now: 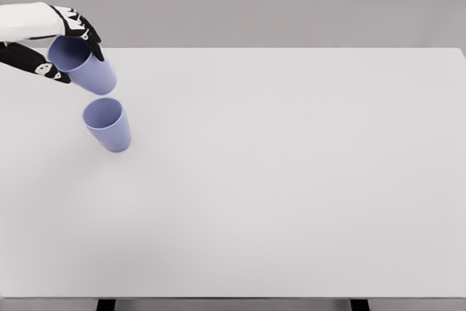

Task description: Place the right cup on the left cup with left arm

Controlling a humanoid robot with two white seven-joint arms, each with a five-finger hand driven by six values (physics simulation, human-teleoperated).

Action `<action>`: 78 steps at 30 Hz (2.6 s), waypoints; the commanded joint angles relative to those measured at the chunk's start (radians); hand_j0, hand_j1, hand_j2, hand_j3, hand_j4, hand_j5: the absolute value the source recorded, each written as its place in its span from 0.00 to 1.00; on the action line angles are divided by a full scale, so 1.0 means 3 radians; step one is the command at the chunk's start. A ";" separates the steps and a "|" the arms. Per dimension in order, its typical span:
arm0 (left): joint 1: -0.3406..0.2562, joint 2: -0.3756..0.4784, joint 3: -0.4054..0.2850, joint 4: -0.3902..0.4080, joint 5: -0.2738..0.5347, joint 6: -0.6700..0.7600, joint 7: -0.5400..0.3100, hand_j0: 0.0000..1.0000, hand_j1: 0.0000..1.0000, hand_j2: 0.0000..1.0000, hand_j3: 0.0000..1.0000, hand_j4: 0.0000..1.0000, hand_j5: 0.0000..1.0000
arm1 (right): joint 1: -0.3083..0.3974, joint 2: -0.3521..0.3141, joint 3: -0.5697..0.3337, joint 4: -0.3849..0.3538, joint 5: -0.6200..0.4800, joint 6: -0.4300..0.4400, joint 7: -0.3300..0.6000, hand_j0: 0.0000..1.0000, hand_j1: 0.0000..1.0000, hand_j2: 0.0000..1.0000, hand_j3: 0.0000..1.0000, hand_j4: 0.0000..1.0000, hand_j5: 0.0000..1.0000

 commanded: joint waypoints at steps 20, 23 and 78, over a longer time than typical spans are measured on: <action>0.0138 0.0217 -0.0014 -0.0223 0.0022 0.0010 0.0002 0.60 0.60 0.60 0.60 0.60 0.60 | 0.0000 0.0000 0.0000 0.0000 0.0002 -0.0001 0.0001 1.00 1.00 1.00 1.00 1.00 1.00; 0.0169 0.0207 -0.0014 -0.0223 0.0022 0.0010 0.0002 0.60 0.60 0.60 0.60 0.60 0.60 | 0.0000 0.0000 0.0000 0.0000 0.0002 -0.0001 0.0001 1.00 1.00 1.00 1.00 1.00 1.00; 0.0353 0.0084 0.0027 -0.0101 -0.0034 0.0010 0.0002 1.00 1.00 1.00 1.00 1.00 1.00 | 0.0000 0.0000 0.0000 0.0000 0.0002 -0.0001 0.0001 1.00 1.00 1.00 1.00 1.00 1.00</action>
